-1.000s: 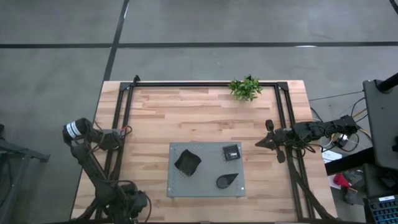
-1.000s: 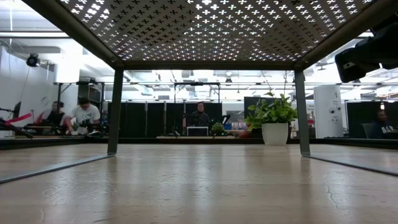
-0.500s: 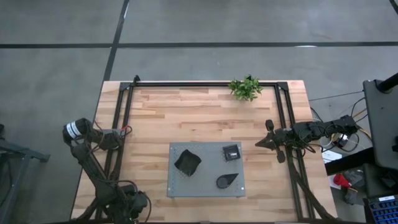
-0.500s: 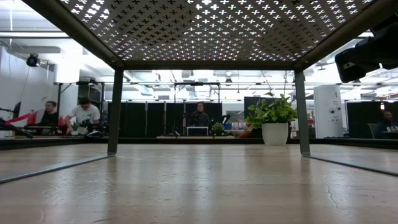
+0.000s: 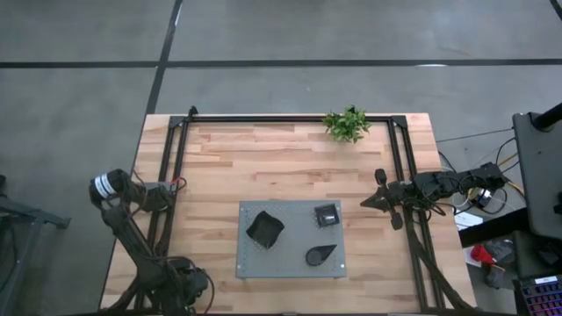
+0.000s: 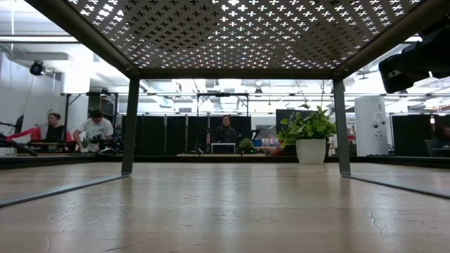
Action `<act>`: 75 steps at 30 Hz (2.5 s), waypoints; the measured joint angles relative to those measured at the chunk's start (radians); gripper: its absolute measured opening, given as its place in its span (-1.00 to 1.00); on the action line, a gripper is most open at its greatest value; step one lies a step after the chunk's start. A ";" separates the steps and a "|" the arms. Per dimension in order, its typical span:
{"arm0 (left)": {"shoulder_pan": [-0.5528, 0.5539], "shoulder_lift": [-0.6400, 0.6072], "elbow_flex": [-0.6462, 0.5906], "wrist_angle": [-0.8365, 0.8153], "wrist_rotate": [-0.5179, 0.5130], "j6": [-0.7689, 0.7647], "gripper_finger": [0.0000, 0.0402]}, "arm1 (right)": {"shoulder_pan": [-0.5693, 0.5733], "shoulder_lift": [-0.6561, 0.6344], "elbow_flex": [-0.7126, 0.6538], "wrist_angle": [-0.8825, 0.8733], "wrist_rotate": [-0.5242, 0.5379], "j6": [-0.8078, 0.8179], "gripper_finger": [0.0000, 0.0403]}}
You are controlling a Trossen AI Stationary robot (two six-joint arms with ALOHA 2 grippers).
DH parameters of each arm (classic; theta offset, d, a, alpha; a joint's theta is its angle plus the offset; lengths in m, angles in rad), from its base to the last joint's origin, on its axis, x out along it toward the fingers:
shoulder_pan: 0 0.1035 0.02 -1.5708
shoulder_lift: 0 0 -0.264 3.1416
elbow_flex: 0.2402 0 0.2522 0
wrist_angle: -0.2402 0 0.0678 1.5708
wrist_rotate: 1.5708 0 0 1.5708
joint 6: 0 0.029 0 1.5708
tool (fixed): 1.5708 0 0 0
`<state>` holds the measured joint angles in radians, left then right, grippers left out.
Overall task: Pick & Place Mini shaped plates
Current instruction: Stack the distorted square plate on top of the distorted square plate on the shelf
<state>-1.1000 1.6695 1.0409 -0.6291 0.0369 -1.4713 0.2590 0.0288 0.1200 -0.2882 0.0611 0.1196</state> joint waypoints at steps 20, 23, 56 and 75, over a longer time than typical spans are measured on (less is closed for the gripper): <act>0.010 0.008 0.042 -0.121 0.050 0.063 -0.97 | 0.000 0.000 0.000 0.000 0.000 0.000 -0.96; 0.019 0.008 0.096 -0.233 0.051 0.086 -0.99 | 0.000 0.000 0.000 0.000 0.000 0.000 -0.96; 0.196 0.008 0.643 -0.859 -0.870 0.924 -1.00 | 0.000 0.000 0.000 0.000 0.000 0.000 -0.96; 0.414 0.008 0.649 -0.512 -0.684 1.401 -1.00 | 0.000 0.000 0.000 0.000 0.000 0.000 -0.96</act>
<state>-0.6856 1.6779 1.6901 -1.1406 -0.6473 -0.0704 0.2589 0.0288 0.1200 -0.2882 0.0608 0.1196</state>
